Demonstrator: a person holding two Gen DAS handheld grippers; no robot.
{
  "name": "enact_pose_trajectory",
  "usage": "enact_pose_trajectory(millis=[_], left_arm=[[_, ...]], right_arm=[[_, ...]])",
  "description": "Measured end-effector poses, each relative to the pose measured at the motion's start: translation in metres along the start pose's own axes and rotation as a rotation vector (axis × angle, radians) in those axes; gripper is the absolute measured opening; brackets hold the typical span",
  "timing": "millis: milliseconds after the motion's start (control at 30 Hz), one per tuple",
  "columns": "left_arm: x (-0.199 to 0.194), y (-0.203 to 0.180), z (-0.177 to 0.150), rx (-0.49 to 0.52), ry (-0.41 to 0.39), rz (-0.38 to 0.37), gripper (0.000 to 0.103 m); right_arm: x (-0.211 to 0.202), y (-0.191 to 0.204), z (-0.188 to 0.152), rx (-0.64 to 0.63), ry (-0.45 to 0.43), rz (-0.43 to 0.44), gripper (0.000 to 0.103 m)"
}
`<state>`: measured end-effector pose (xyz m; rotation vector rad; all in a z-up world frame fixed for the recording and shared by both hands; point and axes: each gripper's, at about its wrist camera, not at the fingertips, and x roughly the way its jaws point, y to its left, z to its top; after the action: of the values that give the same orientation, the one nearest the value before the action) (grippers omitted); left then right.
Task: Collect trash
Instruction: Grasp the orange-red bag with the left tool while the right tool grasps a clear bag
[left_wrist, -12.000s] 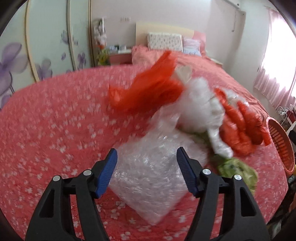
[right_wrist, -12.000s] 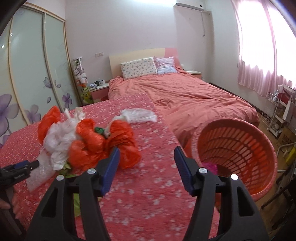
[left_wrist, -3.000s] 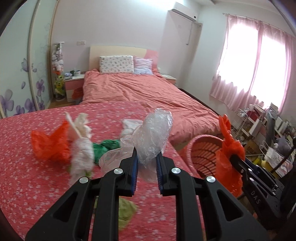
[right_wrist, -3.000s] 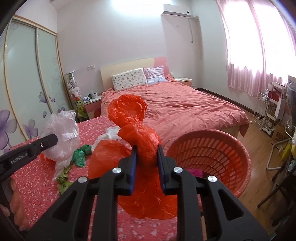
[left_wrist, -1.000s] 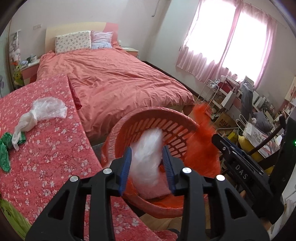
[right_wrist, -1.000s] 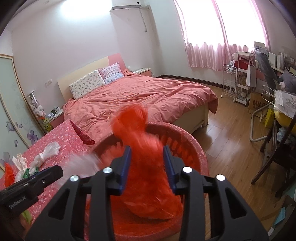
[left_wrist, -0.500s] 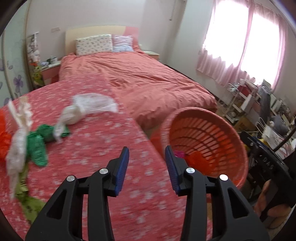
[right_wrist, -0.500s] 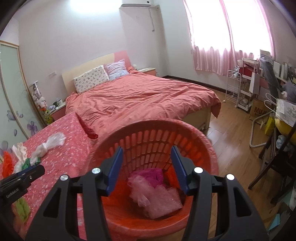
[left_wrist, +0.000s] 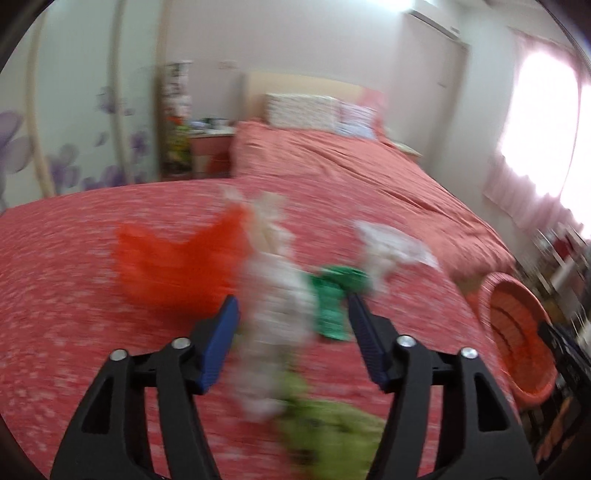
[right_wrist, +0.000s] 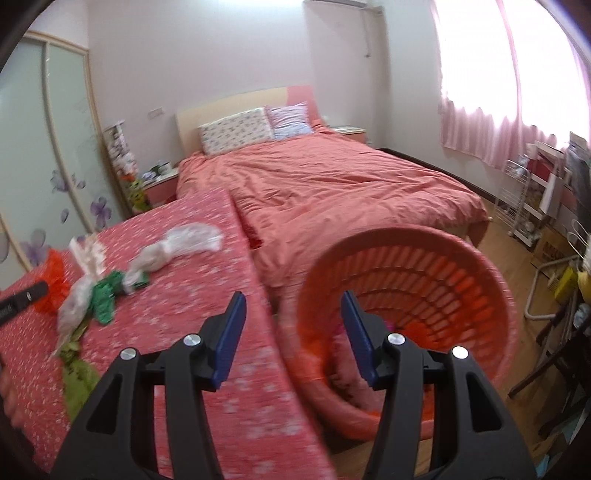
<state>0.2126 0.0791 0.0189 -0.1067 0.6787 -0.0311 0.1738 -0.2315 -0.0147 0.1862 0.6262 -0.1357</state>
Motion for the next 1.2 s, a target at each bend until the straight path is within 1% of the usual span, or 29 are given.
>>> enact_pose_trajectory(millis=[67,167,267,400,533,567,600,667,700,733,867,967,1067,1133,1200], left_arm=[[0.001,0.024,0.006,-0.035,-0.004,0.043,0.065],[0.008,0.041,0.011,-0.056,0.002,0.083,0.071],[0.018,0.045,0.012,-0.063,0.016,0.082,0.071],[0.031,0.043,0.012,-0.027,0.030,0.086,0.073],[0.045,0.049,0.011,-0.023,0.051,0.112,0.074],[0.050,0.053,0.011,-0.038,0.066,0.110,0.071],[0.054,0.058,0.010,-0.056,0.080,0.097,0.056],[0.060,0.068,0.009,-0.083,0.114,0.079,0.034],[0.060,0.074,0.008,-0.104,0.117,0.067,0.026],[0.057,0.076,0.007,-0.107,0.109,0.067,0.022],[0.039,0.088,0.007,-0.097,0.058,0.078,0.010],[0.024,0.104,0.008,-0.111,0.029,0.091,0.004],[0.006,0.123,0.007,-0.130,-0.002,0.108,0.004],[-0.001,0.133,0.009,-0.136,-0.015,0.115,0.003],[-0.006,0.139,0.010,-0.138,-0.023,0.120,0.003]], right_arm=[[0.002,0.016,-0.001,-0.017,0.010,0.017,0.053],[0.002,0.042,-0.003,-0.048,0.022,0.042,0.053],[0.002,0.063,-0.006,-0.077,0.030,0.058,0.053],[0.002,0.083,-0.009,-0.110,0.044,0.064,0.053],[0.004,0.095,-0.010,-0.136,0.060,0.064,0.053],[0.005,0.096,-0.011,-0.140,0.062,0.066,0.053],[0.005,0.100,-0.012,-0.146,0.063,0.068,0.053],[0.004,0.106,-0.013,-0.158,0.064,0.073,0.053],[0.004,0.110,-0.013,-0.164,0.064,0.078,0.053],[0.003,0.115,-0.013,-0.170,0.064,0.085,0.053],[0.004,0.136,-0.011,-0.196,0.062,0.121,0.053],[0.007,0.156,-0.010,-0.211,0.069,0.160,0.053],[0.013,0.182,-0.009,-0.233,0.079,0.205,0.052],[0.017,0.197,-0.010,-0.246,0.088,0.239,0.047],[0.026,0.218,-0.011,-0.264,0.105,0.278,0.045]])
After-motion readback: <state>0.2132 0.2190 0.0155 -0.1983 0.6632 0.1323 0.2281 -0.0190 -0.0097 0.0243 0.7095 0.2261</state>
